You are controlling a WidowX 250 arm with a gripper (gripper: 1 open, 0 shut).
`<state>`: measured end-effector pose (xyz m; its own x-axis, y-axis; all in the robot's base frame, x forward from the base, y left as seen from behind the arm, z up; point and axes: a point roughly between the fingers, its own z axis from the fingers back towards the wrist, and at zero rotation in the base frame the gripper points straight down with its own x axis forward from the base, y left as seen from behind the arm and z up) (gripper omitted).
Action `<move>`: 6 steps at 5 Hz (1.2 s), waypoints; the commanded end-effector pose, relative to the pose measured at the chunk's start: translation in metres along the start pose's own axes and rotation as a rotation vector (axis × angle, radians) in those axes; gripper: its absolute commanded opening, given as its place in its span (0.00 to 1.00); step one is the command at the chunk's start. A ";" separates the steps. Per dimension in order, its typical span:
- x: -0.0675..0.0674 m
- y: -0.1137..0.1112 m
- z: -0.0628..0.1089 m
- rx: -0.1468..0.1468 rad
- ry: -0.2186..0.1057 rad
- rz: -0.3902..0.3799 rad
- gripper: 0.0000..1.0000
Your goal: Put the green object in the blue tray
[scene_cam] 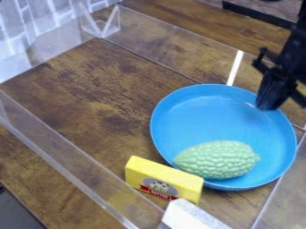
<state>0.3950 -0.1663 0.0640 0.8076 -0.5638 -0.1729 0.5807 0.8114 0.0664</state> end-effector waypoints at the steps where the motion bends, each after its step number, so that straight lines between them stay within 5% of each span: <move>1: -0.003 0.018 0.026 0.021 -0.043 0.043 0.00; 4: -0.030 0.040 0.050 0.048 -0.010 0.122 0.00; 6: -0.035 0.058 0.076 0.085 -0.001 0.020 0.00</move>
<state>0.4040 -0.1182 0.0992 0.7857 -0.5473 -0.2884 0.5960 0.7945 0.1159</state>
